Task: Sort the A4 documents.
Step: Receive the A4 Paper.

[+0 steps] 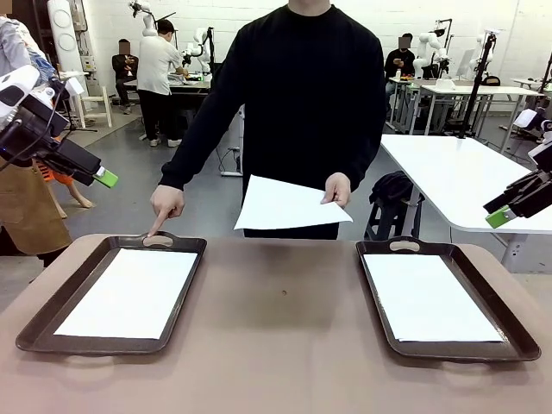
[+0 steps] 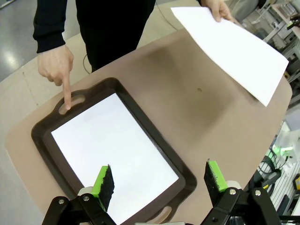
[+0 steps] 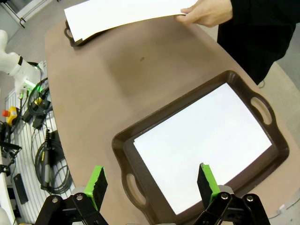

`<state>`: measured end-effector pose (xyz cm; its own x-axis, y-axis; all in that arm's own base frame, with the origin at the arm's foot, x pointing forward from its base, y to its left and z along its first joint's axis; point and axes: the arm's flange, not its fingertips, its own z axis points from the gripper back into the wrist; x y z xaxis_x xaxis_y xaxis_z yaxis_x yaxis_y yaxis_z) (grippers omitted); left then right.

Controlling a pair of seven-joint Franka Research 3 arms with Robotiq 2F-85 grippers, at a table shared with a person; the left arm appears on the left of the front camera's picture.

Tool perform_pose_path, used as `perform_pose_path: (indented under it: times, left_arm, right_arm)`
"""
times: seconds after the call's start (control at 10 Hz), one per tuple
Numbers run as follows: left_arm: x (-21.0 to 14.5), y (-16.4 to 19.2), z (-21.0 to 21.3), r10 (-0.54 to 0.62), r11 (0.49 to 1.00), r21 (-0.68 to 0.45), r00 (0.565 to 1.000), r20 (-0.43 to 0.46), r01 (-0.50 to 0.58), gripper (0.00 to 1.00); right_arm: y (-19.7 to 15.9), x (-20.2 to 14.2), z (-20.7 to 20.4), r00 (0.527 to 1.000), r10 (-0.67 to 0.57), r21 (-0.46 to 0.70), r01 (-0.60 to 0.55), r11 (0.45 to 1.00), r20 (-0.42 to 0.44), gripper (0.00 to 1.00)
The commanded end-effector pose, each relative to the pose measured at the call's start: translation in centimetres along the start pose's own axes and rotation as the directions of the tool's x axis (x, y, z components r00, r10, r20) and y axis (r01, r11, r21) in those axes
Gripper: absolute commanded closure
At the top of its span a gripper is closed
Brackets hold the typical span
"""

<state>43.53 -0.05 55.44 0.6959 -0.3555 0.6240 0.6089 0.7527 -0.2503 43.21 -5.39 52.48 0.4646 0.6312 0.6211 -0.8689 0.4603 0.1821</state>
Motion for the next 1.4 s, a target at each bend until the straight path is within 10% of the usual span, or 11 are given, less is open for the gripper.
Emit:
perform_pose_path:
  times: [0.0,0.4,1.3]
  left_arm:
    - [1.0,0.3,-0.4,0.062,0.996,-0.073,0.996,0.070,-0.057,0.00]
    - [3.6,-0.7,-6.4,0.314,0.899,-0.324,0.949,0.007,-0.295,0.00]
    - [5.7,-3.3,-19.3,0.630,0.594,-0.475,0.743,-0.226,-0.649,0.00]
  right_arm:
    - [0.0,0.0,-0.1,1.000,0.000,-0.010,0.000,1.000,-0.003,0.00]
    - [0.0,0.0,-0.1,1.000,0.000,-0.010,0.000,1.000,-0.003,0.00]
    - [0.0,0.0,-0.1,1.000,0.000,-0.010,0.000,1.000,-0.003,0.00]
